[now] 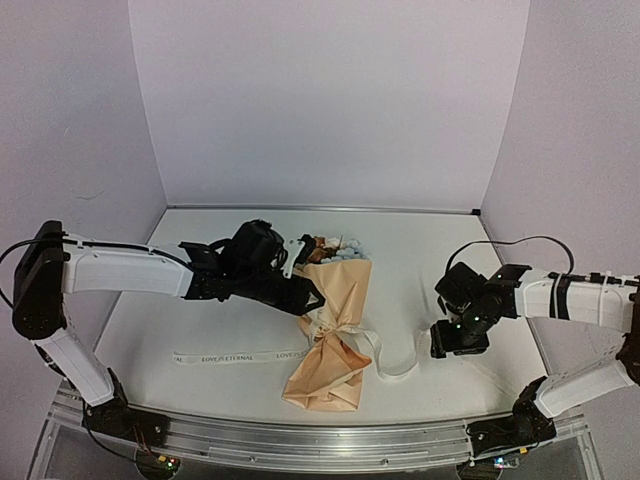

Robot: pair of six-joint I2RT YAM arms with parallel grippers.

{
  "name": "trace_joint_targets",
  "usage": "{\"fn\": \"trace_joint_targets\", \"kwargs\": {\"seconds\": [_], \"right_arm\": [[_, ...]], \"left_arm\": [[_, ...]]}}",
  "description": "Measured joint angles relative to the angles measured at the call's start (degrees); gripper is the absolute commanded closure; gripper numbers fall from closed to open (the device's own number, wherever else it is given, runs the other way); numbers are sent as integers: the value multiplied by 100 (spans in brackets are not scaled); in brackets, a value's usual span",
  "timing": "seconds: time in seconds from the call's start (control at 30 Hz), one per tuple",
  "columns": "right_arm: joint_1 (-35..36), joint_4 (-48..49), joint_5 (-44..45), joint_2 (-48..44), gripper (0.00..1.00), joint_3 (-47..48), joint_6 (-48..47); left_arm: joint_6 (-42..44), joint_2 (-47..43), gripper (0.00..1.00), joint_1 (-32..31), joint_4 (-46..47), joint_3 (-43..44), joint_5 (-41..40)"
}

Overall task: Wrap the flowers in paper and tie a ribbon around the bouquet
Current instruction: Cross the half-tied ribbon over the folded bouquet.

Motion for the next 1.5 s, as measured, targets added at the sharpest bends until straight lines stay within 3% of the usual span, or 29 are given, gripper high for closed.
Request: {"fn": "trace_joint_targets", "kwargs": {"seconds": [0.07, 0.17, 0.27, 0.63, 0.83, 0.97, 1.27, 1.37, 1.5], "right_arm": [[-4, -8, 0, 0, 38, 0, -1], [-14, -28, 2, -10, 38, 0, -1], [-44, -65, 2, -13, 38, 0, -1], [-127, -173, 15, -4, 39, 0, 75], [-168, -240, 109, 97, 39, 0, 276], [-191, -334, 185, 138, 38, 1, 376], [-286, -643, 334, 127, 38, 160, 471], [-295, -671, 159, 120, 45, 215, 507], [-231, -358, -318, 250, 45, 204, 788]], "left_arm": [[-17, 112, 74, 7, -77, 119, 39], [-36, 190, 94, 15, -148, 201, 79], [48, 191, 100, 25, -204, 215, 102], [1501, 272, 100, -301, -449, 1004, 782], [2378, 1034, 100, -772, -867, 1969, 1338], [2652, 1549, 100, -843, -1218, 2022, 1679], [2779, 2065, 100, -822, -1524, 1916, 1916], [2511, 1807, 98, -733, -1153, 1599, 1739], [1908, 1103, 93, -266, -597, 924, 1461]]}}
